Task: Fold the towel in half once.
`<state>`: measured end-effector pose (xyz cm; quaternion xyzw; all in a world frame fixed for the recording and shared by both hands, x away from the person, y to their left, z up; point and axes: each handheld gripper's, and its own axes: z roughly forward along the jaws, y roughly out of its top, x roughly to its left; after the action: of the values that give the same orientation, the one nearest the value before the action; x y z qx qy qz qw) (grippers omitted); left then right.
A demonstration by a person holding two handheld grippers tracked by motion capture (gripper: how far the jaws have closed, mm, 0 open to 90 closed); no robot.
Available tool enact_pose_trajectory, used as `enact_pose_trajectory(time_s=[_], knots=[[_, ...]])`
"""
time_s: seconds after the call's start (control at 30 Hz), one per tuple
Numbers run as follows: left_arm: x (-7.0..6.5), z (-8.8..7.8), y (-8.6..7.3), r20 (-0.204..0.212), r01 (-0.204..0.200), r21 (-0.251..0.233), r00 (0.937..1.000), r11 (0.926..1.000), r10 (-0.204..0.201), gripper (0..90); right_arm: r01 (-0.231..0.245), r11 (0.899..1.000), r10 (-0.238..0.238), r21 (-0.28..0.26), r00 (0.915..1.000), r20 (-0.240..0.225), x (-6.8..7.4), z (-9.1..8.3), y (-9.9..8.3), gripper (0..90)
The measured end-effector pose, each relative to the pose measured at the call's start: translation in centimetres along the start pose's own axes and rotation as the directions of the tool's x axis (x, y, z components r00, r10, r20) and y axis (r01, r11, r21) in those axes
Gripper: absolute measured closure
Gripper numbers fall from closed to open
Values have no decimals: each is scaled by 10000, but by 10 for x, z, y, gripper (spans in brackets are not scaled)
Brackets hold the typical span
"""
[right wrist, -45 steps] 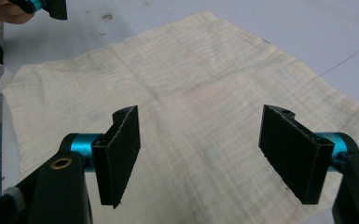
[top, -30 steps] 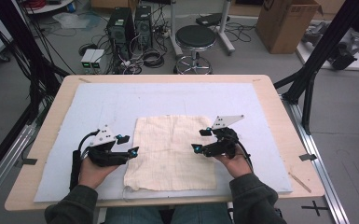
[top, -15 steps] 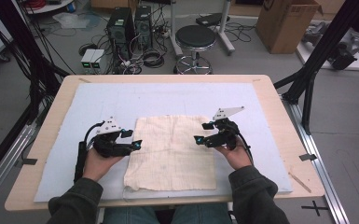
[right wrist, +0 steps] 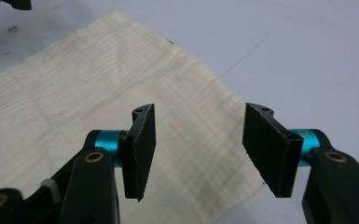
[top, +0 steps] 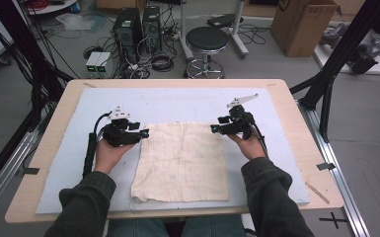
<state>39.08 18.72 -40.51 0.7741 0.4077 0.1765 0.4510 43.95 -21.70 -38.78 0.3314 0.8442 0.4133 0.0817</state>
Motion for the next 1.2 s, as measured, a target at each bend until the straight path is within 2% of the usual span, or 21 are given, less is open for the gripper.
enact_pose_trajectory(time_s=[0.07,0.2,0.27,0.33,0.4,0.47,0.63,0.67,0.73,0.83,0.87,0.93,0.97,1.0,1.07,1.2], knots=[[7,6,-3,-220,366,60,9991,9993,-364,508,-425,9991,424,14,9990,164,-13,6,-3,499],[18,15,-7,-536,905,101,9945,9958,-898,532,-719,9972,714,187,9971,282,-21,13,-7,512],[21,19,-7,-616,999,254,9933,9947,-982,549,-780,9967,773,205,9964,337,-24,18,-8,527],[21,24,-4,-703,868,455,9940,9952,-835,549,-825,9963,816,222,9960,368,-26,22,-9,531],[21,30,-2,-841,883,434,9929,9951,-845,549,-936,9951,921,316,9947,461,-29,29,-11,535],[23,38,-1,-875,1018,715,9916,9922,-954,536,-1031,9939,1011,393,9935,520,-31,31,-12,541],[24,51,-5,-1112,1075,1255,9894,9863,-937,531,-1230,9910,1194,524,9906,660,-36,33,-16,560],[24,54,-5,-1164,1111,1262,9885,9858,-966,538,-1449,9873,1402,652,9875,724,-40,35,-18,568],[22,56,-6,-1230,1143,1278,9875,9852,-986,550,-1537,9855,1481,713,9859,785,-42,36,-20,573],[22,57,-4,-1397,1032,1372,9866,9852,-839,606,-1611,9832,1554,853,9854,698,-43,39,-22,614],[21,57,-4,-1395,1017,1381,9868,9852,-823,686,-1539,9841,1474,889,9862,756,-42,41,-21,658],[21,57,-4,-1385,960,1402,9874,9855,-765,718,-1557,9835,1498,924,9864,678,-42,41,-21,681],[20,56,-4,-1224,960,1444,9894,9848,-785,820,-1461,9844,1392,981,9875,742,-41,41,-21,754],[20,56,-4,-1224,960,1444,9894,9848,-785,844,-1461,9844,1392,981,9875,742,-41,41,-21,754],[19,57,-3,-1222,920,1403,9897,9858,-749,868,-1390,9840,1340,1112,9896,513,-40,42,-20,829],[20,53,-2,-1171,830,1371,9909,9871,-670,874,-1285,9854,1233,1113,9910,526,-37,41,-18,842]])
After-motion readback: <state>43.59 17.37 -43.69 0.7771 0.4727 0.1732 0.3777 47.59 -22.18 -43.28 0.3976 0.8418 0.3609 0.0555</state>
